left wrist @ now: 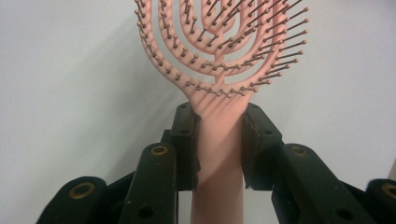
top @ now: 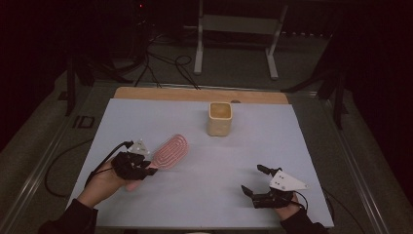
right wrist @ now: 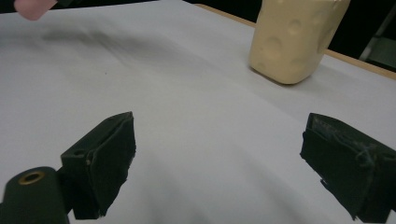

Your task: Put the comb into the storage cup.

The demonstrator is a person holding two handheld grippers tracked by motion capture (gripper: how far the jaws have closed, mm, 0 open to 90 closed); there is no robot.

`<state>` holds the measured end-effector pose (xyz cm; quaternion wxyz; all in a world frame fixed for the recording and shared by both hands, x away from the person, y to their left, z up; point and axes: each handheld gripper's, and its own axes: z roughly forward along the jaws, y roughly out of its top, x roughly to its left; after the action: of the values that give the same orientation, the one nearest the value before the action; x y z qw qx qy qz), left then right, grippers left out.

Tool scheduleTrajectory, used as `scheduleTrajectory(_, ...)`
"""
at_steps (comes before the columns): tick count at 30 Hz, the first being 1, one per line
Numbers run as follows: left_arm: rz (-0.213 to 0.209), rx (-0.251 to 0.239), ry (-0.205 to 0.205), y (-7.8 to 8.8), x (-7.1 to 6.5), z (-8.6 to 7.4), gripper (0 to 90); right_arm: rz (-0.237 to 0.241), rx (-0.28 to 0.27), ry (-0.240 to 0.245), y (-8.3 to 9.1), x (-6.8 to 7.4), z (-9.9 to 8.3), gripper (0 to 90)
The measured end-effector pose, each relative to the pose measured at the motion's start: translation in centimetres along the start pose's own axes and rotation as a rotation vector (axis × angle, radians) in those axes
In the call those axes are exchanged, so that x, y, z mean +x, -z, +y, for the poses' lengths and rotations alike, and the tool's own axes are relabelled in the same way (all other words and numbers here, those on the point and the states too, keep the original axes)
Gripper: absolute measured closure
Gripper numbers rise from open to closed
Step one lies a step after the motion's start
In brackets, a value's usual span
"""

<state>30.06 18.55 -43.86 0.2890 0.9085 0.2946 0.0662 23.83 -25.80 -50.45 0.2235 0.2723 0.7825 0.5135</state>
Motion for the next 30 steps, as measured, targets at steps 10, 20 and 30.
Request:
scheduleTrajectory(10,-0.004,-0.063,-0.044,-0.8,-0.8,2.8,70.2,-0.007,-0.002,-0.004,0.0,-0.1,0.0,10.0)
scheduleTrajectory(20,-0.003,-0.113,-0.051,-1.5,-1.2,4.8,70.2,-0.006,-0.001,-0.004,0.1,0.0,0.1,10.0)
scheduleTrajectory(30,-0.008,-0.187,-0.044,-1.9,-1.4,6.8,70.2,-0.007,-0.002,-0.008,0.2,0.0,0.0,9.9)
